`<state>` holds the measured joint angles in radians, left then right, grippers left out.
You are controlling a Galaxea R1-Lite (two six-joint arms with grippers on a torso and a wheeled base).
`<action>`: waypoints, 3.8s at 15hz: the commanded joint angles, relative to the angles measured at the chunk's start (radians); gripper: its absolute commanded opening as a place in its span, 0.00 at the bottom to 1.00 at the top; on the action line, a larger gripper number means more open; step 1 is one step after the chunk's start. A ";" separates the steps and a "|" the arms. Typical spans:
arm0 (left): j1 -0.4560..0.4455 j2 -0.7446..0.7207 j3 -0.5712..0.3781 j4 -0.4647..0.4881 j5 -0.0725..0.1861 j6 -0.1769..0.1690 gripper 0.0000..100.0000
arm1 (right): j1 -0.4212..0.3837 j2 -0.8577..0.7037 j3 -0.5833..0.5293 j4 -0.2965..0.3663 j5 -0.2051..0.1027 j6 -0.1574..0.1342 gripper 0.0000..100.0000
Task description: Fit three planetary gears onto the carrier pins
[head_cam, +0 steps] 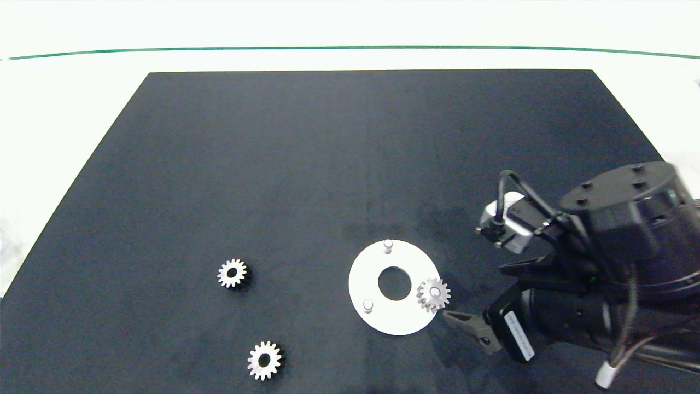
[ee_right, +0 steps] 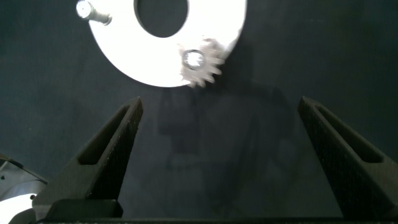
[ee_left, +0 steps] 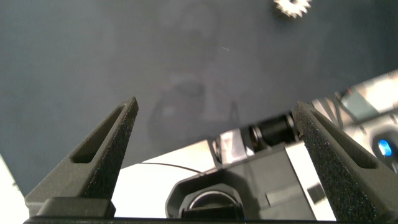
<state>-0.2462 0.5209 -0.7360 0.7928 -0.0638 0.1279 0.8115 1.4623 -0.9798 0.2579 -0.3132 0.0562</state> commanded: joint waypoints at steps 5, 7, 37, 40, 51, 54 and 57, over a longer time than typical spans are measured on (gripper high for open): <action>-0.300 0.022 0.179 -0.300 -0.014 -0.007 1.00 | -0.068 -0.369 0.053 0.169 -0.035 0.008 1.00; -0.312 0.053 0.290 -0.475 -0.014 -0.001 1.00 | -0.077 -0.402 0.052 0.185 -0.035 0.008 1.00; -0.588 0.631 0.348 -0.851 0.214 0.303 1.00 | -0.202 -0.494 0.053 0.256 -0.035 0.010 1.00; -0.640 0.737 0.349 -0.988 0.256 0.294 1.00 | -0.215 -0.514 0.061 0.256 -0.035 0.010 1.00; -0.637 0.858 0.382 -1.144 0.335 0.296 1.00 | -0.216 -0.553 0.075 0.277 -0.033 0.013 1.00; -0.636 0.892 0.377 -1.173 0.335 0.294 1.00 | -0.216 -0.553 0.076 0.277 -0.033 0.014 1.00; -0.634 0.921 0.374 -1.202 0.335 0.294 1.00 | -0.215 -0.554 0.084 0.277 -0.033 0.016 1.00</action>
<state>-0.8809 1.4234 -0.3606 -0.4068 0.2706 0.4194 0.5964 0.9081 -0.8972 0.5323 -0.3445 0.0715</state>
